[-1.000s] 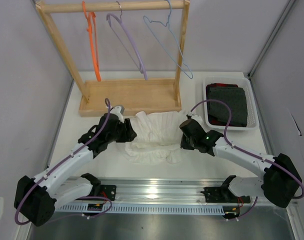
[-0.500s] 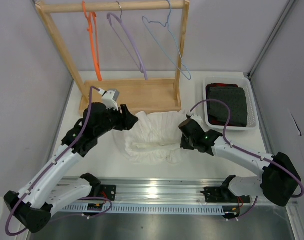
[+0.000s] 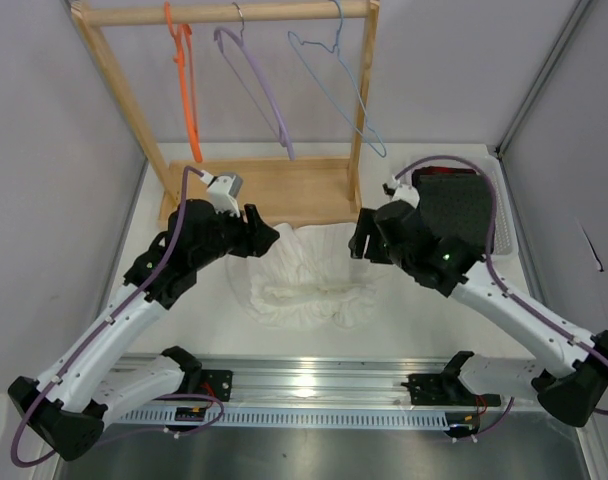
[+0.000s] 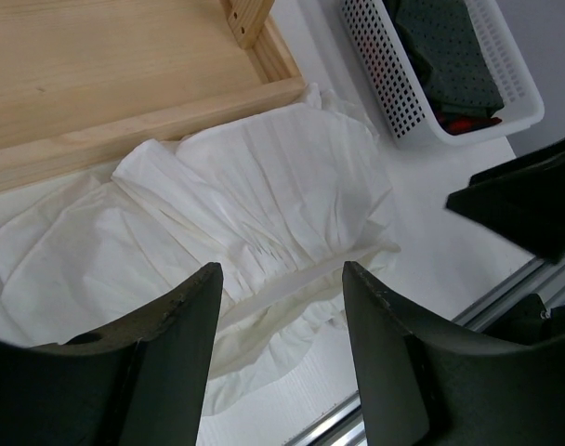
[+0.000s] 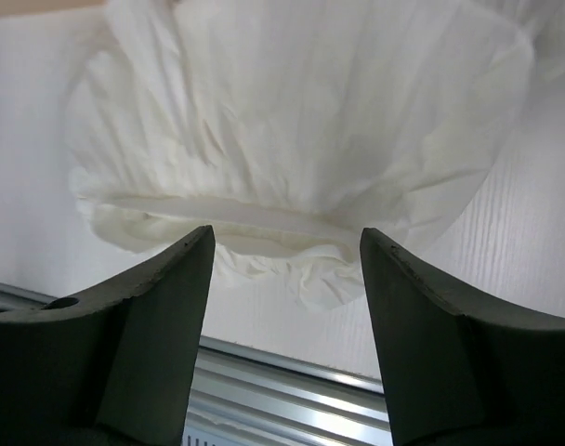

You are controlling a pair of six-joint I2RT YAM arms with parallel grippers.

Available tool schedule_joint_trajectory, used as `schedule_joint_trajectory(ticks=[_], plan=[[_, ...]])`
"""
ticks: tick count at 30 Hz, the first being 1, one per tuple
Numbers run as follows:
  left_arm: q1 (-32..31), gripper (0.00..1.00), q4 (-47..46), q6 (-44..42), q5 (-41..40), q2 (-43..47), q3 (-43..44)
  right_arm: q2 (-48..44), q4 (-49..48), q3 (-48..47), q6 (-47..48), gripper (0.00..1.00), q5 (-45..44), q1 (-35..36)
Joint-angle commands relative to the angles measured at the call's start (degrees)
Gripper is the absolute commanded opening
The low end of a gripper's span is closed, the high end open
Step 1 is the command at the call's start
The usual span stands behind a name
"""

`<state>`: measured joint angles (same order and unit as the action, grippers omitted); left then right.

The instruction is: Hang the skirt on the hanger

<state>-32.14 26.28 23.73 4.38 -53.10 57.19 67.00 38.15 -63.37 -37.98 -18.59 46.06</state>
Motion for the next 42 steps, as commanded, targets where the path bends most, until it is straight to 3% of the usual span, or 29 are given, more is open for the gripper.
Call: schedule_joint_trajectory(ticks=[1, 5, 9, 13, 17, 21, 25, 27, 31, 36, 42], plan=[[-0.3, 0.61, 0.0, -1.7, 1.1, 0.2, 2.1, -2.0, 2.4, -11.0, 6.7, 0.7, -3.6, 0.2], [-0.3, 0.61, -0.2, -1.3, 1.6, 0.4, 1.5, 1.6, 3.4, -24.0, 14.7, 0.71, -4.7, -4.8], [-0.3, 0.61, 0.0, -0.5, 1.0, 0.8, 0.6, 6.9, -0.7, -33.6, 18.3, 0.7, 7.8, -16.1], [-0.3, 0.6, 0.3, 0.0, 0.8, 1.8, 0.5, 14.3, 1.0, -45.7, 20.4, 0.7, 8.4, -17.3], [-0.5, 0.62, 2.8, 0.1, 1.2, 3.8, 6.8, 16.6, 1.0, -47.1, 20.7, 0.69, 8.8, -18.9], [-0.5, 0.66, 4.9, -1.2, -4.1, 3.8, 21.6, 15.6, 0.5, -45.6, 19.8, 0.68, 10.1, -21.2], [-0.4, 0.7, 5.9, -4.0, -16.2, -0.2, 33.4, 14.7, 1.6, -45.6, 19.7, 0.68, 9.8, -22.5], [-0.5, 0.71, 8.0, -6.8, -26.4, -5.4, 40.6, 13.6, 1.3, -44.3, 19.3, 0.68, 10.2, -23.3], [0.5, 0.76, 8.1, -12.1, -37.1, -14.6, 53.8, 12.1, 0.9, -42.9, 18.6, 0.68, 10.9, -24.4], [4.9, 0.77, 13.4, -14.0, -36.1, -30.0, 67.0, 11.3, 1.0, -42.4, 18.3, 0.68, 12.7, -25.9], [11.2, 0.75, 17.9, -12.6, -31.5, -39.7, 78.1, 10.7, 0.7, -41.9, 18.1, 0.68, 14.5, -27.6]])
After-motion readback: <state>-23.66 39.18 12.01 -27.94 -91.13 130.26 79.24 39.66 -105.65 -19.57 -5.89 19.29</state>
